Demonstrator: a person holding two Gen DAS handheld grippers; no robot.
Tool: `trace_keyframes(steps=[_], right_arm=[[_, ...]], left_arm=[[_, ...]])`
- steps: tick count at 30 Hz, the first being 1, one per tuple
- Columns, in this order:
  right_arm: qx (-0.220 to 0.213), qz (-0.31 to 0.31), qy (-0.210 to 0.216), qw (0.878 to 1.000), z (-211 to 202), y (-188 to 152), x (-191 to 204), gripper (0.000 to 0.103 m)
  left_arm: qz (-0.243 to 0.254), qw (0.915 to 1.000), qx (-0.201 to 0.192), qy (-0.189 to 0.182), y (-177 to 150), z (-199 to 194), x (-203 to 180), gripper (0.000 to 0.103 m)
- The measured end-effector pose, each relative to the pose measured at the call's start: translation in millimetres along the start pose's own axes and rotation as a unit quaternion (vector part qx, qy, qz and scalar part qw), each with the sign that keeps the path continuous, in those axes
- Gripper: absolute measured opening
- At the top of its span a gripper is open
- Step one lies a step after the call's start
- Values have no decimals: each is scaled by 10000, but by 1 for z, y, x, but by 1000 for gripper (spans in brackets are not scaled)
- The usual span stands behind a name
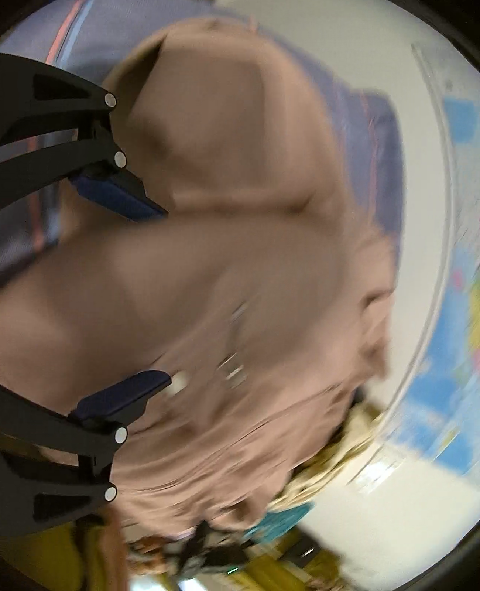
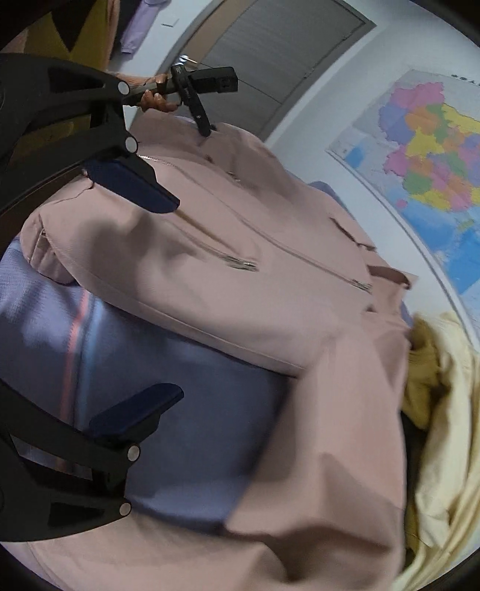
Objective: Fold large clothes
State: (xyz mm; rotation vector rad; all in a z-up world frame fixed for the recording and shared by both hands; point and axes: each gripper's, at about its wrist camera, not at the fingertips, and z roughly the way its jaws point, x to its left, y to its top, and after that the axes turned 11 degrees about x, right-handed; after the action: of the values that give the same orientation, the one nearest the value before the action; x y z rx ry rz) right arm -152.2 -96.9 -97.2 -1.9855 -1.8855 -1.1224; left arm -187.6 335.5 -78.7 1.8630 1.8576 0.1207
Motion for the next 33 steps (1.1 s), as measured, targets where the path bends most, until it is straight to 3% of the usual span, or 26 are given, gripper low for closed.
trace_keyframes(steps=[1, 2, 3, 4, 6, 7, 10, 12, 13, 14, 15, 16, 17, 18, 20, 22, 24, 29, 33], right_arm=[[42, -34, 64, 10000, 3, -1, 1, 76], [66, -84, 199, 9997, 5, -2, 3, 46], [181, -99, 490, 9986, 10, -3, 3, 29], [275, -48, 663, 9974, 14, -2, 3, 2], [276, 4, 861, 9959, 11, -3, 5, 3], [193, -19, 954, 9953, 2, -4, 8, 3], [-51, -166, 1116, 9936, -30, -10, 18, 2], [-90, -379, 939, 9948, -48, -17, 26, 2], [5, -364, 707, 9968, -47, -17, 25, 4], [249, -305, 175, 9991, -42, -17, 22, 11], [397, -260, -129, 9988, -38, -15, 18, 15], [468, -129, -397, 9980, -37, -11, 12, 34], [445, -33, -567, 9974, -39, -7, 10, 55], [292, -67, -914, 9954, -48, 2, 13, 57], [-11, -280, -1186, 9926, -63, 16, 24, 57], [-412, -560, -1184, 9905, -75, 41, 40, 57], [-683, -817, -963, 9896, -72, 76, 54, 60], [-430, -1184, -248, 9917, 5, 179, 76, 61], [15, -1110, -339, 9932, 87, 259, 86, 61]], left_arm=[[128, 9998, -38, 117, -5, 2, -7, 84], [204, 9995, -53, 214, -8, 4, -12, 83], [259, 9990, -68, 348, -10, 4, -17, 71], [245, 9988, -100, 421, -16, 6, -19, 39], [30, 9995, -77, 321, -18, 3, -18, 8], [-69, 9997, -123, 198, -21, -3, -16, 3], [24, 9992, -352, -160, -33, -29, -24, 3], [227, 9985, -410, -271, -38, -41, -32, 4], [308, 9986, -385, -184, -39, -43, -34, 11], [348, 9988, -340, -8, -40, -42, -35, 16], [270, 9985, -310, 360, -37, -41, -31, 41], [195, 9969, -381, 653, -32, -44, -27, 62], [114, 9960, -490, 740, -28, -48, -23, 65], [13, 9952, -627, 757, -21, -55, -17, 65], [-17, 9910, -887, 1003, -8, -67, -16, 66], [218, 9839, -1166, 1337, 10, -73, -24, 71], [387, 9834, -1253, 1250, 35, -64, -39, 72], [866, 9841, -1082, 1116, 99, -14, -70, 72], [990, 9849, -866, 1124, 151, 32, -81, 72]])
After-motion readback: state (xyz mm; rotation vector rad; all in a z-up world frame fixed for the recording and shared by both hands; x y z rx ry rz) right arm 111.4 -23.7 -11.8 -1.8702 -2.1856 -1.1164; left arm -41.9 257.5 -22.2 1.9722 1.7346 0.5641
